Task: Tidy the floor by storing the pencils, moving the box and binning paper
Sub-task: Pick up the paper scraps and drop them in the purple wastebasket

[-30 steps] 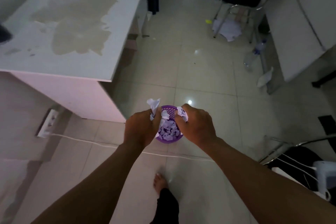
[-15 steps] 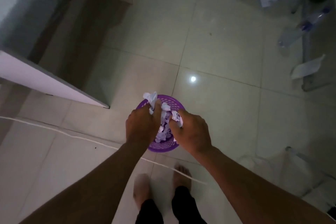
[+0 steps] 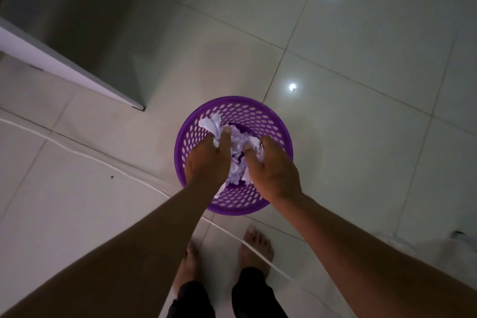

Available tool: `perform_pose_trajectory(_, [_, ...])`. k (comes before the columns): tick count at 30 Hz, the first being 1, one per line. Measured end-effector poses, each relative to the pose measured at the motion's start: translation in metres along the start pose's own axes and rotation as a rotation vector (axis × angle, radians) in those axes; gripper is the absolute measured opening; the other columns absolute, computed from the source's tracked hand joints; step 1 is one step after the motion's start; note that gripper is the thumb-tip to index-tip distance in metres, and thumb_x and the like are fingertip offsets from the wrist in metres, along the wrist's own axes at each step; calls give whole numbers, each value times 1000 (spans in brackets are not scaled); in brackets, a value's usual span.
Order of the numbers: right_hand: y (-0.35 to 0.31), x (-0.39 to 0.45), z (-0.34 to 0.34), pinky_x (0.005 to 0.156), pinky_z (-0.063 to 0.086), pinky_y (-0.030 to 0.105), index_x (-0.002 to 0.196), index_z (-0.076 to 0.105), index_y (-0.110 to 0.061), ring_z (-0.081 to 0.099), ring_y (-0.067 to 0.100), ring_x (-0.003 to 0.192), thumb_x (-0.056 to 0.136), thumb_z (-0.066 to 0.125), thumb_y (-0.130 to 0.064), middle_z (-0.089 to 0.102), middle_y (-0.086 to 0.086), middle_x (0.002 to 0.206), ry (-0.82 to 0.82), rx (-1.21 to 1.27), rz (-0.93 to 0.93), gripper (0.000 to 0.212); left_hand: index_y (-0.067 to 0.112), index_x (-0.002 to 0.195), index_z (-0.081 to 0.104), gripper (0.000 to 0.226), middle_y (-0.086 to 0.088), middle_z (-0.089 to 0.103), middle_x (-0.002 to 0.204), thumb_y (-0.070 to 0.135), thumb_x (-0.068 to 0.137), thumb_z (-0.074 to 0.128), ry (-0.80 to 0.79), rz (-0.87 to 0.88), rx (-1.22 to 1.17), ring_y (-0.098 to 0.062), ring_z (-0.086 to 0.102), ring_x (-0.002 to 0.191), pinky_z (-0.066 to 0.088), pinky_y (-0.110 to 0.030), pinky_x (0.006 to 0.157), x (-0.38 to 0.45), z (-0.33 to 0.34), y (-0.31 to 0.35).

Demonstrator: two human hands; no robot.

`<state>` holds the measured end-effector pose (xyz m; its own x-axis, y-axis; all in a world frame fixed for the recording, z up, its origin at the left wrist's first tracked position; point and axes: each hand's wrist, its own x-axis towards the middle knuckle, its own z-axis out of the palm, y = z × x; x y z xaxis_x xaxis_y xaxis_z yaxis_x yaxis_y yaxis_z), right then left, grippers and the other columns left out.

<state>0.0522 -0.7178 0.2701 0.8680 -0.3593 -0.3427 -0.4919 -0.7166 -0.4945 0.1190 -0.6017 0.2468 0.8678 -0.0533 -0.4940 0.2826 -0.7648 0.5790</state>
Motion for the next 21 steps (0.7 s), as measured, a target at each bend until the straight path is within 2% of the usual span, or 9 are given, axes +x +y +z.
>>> perform_pose_trajectory(2, [3, 1, 8, 91, 53, 42, 129, 57, -8, 58, 33, 120, 89, 70, -30, 59, 18, 132, -88, 12, -106, 47, 13, 90, 66, 70, -4, 69, 76, 73, 92, 30, -90, -31, -104, -16, 65, 68, 47, -26, 64, 4, 6, -4])
perform_pose_trajectory(3, [4, 2, 10, 97, 50, 43, 132, 56, -10, 55, 32, 125, 89, 70, -27, 56, 17, 136, -114, 48, -117, 48, 15, 101, 67, 79, -5, 73, 92, 81, 86, 27, -120, -29, -112, -16, 66, 77, 50, -28, 71, 4, 6, -4])
perform_pose_trajectory(6, [0, 3, 4, 110, 36, 31, 144, 45, -19, 43, 21, 136, 102, 46, -28, 48, 4, 146, -149, 157, -29, 43, 25, 135, 54, 105, -2, 66, 126, 96, 70, 13, -170, -53, -59, -23, 64, 108, 52, -46, 97, 1, 3, -3])
perform_pose_trajectory(9, [2, 4, 0, 107, 34, 25, 145, 44, -18, 46, 20, 134, 102, 42, -22, 50, 3, 145, -219, 177, 9, 44, 28, 145, 43, 117, -5, 60, 137, 101, 62, 6, -234, -101, -56, -29, 60, 120, 51, -52, 99, 4, -2, -6])
perform_pose_trajectory(10, [0, 4, -4, 106, 35, 25, 145, 45, -18, 47, 20, 133, 102, 42, -22, 51, 3, 144, -236, 178, 1, 43, 27, 147, 41, 109, -5, 56, 142, 97, 69, 9, -247, -103, -57, -28, 57, 125, 50, -51, 101, 1, -7, -2])
perform_pose_trajectory(12, [-3, 2, -8, 106, 39, 28, 144, 45, -21, 47, 19, 133, 103, 40, -28, 50, 1, 146, -237, 138, -15, 42, 25, 148, 41, 76, -3, 53, 146, 74, 92, 23, -256, -74, -50, -26, 54, 129, 48, -48, 104, -9, -19, 10])
perform_pose_trajectory(14, [-10, -2, -15, 103, 44, 32, 143, 46, -24, 48, 17, 133, 103, 39, -35, 49, -1, 146, -198, 85, -21, 42, 23, 145, 45, 53, -2, 54, 145, 53, 102, 34, -216, -18, -32, -24, 53, 128, 45, -39, 106, -17, -30, 15])
perform_pose_trajectory(17, [-27, -12, -32, 95, 49, 31, 137, 52, -16, 55, 22, 123, 102, 43, -34, 58, 5, 136, -108, 31, -132, 40, 22, 140, 52, 45, -2, 56, 143, 45, 104, 39, -121, 65, 61, -24, 54, 126, 40, -28, 99, -33, -57, 18])
perform_pose_trajectory(21, [-69, -21, -55, 91, 56, 38, 129, 58, -12, 62, 24, 113, 98, 38, -41, 65, 8, 124, -68, -44, -328, 47, 22, 137, 55, 44, -3, 58, 140, 44, 101, 49, -2, 136, 106, -25, 57, 122, 47, -36, 99, -60, -116, 15])
